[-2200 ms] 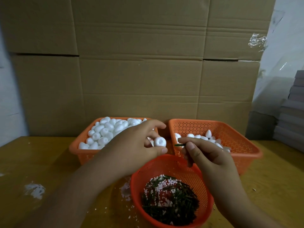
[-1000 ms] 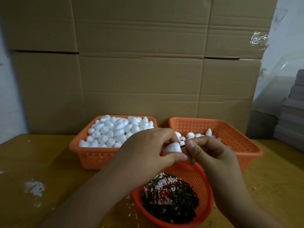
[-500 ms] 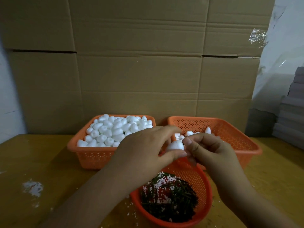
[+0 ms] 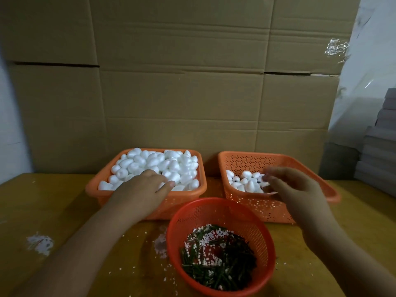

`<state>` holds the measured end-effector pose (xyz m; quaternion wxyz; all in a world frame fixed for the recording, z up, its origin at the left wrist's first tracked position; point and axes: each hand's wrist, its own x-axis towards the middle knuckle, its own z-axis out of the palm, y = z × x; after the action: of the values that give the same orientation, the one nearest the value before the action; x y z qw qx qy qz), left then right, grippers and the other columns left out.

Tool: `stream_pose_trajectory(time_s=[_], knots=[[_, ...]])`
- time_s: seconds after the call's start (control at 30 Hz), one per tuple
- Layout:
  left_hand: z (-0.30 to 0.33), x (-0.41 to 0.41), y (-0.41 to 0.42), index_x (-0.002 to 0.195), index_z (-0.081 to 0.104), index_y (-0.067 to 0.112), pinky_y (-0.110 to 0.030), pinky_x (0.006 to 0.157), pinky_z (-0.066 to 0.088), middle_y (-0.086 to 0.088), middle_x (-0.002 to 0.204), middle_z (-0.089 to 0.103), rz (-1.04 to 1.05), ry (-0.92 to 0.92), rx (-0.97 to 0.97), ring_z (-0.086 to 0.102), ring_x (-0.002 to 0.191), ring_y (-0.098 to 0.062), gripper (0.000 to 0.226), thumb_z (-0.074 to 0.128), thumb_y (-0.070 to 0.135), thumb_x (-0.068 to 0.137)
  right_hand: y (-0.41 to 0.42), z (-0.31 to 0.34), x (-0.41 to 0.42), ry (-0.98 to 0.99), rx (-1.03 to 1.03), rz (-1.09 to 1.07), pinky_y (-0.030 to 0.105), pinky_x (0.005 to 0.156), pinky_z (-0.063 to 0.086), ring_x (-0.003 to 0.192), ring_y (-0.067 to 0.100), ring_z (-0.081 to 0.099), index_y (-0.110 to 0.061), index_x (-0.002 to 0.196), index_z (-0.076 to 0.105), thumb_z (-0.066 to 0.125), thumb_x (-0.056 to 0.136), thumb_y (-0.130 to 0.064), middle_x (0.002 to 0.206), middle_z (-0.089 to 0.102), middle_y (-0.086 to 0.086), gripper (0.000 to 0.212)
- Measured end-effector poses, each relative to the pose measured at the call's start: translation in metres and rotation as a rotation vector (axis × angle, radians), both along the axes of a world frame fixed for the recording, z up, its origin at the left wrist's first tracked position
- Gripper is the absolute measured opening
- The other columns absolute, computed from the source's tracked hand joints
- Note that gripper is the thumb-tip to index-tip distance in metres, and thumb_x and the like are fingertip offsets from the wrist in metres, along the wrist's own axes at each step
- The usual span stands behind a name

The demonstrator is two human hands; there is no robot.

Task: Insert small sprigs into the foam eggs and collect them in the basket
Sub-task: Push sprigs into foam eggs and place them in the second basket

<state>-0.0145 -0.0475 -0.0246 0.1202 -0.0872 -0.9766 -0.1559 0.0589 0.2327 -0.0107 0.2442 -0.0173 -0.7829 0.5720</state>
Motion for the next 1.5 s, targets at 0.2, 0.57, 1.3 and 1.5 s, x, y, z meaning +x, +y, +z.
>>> stream_pose_trajectory(time_s=[0.2, 0.57, 1.3, 1.5], knots=[[-0.003, -0.001, -0.001, 0.113, 0.064, 0.039, -0.031, 0.083, 0.041, 0.011, 0.126, 0.051, 0.032, 0.000, -0.007, 0.050, 0.114, -0.011, 0.039, 0.035, 0.058, 0.097, -0.035, -0.022, 0.011, -0.113, 0.573, 0.473, 0.016, 0.082, 0.052, 0.088, -0.004, 0.063, -0.037, 0.098, 0.069, 0.062, 0.093, -0.025, 0.094, 0.069, -0.018, 0.015], [-0.004, 0.002, 0.001, 0.076, 0.051, 0.029, -0.031, 0.063, 0.038, 0.013, 0.072, 0.050, 0.058, 0.063, -0.010, 0.051, 0.078, -0.013, 0.038, 0.033, 0.053, 0.099, -0.040, -0.039, 0.010, -0.191, 1.101, 0.615, 0.024, 0.101, 0.044, 0.116, 0.000, 0.050, -0.040, 0.122, 0.059, 0.063, 0.086, -0.046, 0.124, 0.053, -0.019, 0.036], [-0.005, -0.006, -0.002, 0.087, 0.056, 0.041, -0.031, 0.076, 0.048, 0.019, 0.082, 0.070, -0.004, 0.046, 0.422, 0.064, 0.082, -0.002, 0.008, 0.062, 0.045, 0.090, -0.043, -0.051, 0.008, -0.133, 1.039, 0.463, 0.002, 0.061, 0.032, 0.089, -0.006, 0.058, -0.043, 0.108, 0.059, 0.052, 0.092, -0.047, 0.103, 0.067, -0.021, 0.019], [-0.007, 0.008, 0.020, 0.110, 0.064, 0.037, -0.025, 0.069, 0.046, 0.020, 0.087, 0.060, -0.140, 0.419, 0.323, 0.056, 0.083, -0.003, 0.017, 0.056, 0.032, 0.096, -0.043, -0.051, 0.008, -0.128, 1.032, 0.487, 0.002, 0.065, 0.033, 0.092, -0.005, 0.059, -0.041, 0.110, 0.060, 0.053, 0.092, -0.046, 0.105, 0.066, -0.021, 0.020]])
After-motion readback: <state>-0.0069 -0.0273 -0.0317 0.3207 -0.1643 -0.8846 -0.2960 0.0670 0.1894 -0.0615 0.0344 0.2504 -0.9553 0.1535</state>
